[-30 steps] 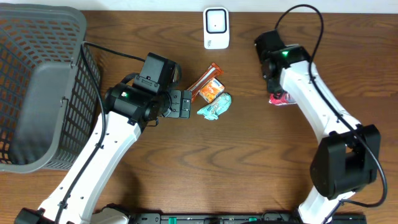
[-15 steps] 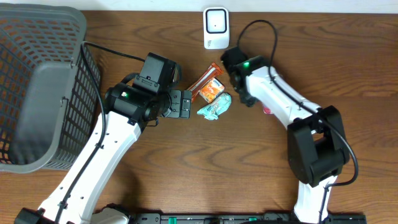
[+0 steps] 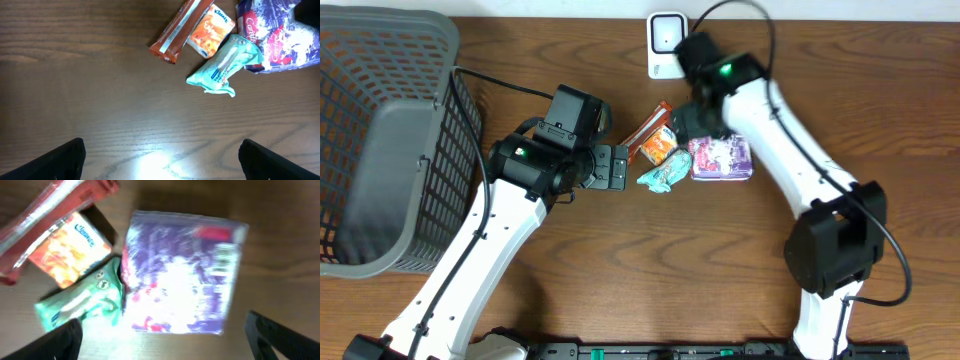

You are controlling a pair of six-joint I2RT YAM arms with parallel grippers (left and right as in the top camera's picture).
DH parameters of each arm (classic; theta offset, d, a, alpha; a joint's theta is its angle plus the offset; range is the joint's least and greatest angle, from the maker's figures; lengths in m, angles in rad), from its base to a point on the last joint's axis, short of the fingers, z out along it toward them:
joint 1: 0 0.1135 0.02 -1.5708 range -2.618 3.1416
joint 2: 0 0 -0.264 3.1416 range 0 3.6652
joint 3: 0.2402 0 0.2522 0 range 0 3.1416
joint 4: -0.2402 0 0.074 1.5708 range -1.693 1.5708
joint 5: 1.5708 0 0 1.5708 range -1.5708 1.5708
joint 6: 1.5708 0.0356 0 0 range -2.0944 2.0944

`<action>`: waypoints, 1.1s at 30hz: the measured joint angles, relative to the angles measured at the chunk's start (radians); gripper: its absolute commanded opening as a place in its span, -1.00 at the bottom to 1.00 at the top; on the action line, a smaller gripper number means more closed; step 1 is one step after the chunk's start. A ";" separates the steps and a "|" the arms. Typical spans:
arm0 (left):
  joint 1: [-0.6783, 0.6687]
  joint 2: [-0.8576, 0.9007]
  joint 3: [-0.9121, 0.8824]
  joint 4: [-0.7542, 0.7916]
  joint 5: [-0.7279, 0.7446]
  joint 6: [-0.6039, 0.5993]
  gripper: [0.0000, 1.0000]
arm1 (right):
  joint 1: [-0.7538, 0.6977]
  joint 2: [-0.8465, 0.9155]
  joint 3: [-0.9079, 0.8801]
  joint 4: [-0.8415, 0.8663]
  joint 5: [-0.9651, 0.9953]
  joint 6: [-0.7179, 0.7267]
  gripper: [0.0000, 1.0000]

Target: Scan the item barcode

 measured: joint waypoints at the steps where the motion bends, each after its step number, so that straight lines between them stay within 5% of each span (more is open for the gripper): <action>1: 0.000 0.000 0.000 0.000 0.000 0.000 0.96 | -0.017 0.000 0.035 -0.025 -0.015 -0.014 0.98; 10: 0.000 0.000 0.000 0.000 0.000 0.000 0.96 | -0.240 0.000 0.154 -0.117 -0.105 -0.112 0.99; 20: 0.000 0.000 0.000 0.000 0.000 0.000 0.96 | -0.559 0.000 0.142 -0.177 -0.428 -0.273 0.96; 33: 0.000 0.000 0.000 0.000 0.000 0.000 0.96 | -0.636 0.000 -0.211 0.064 -0.727 -0.339 0.99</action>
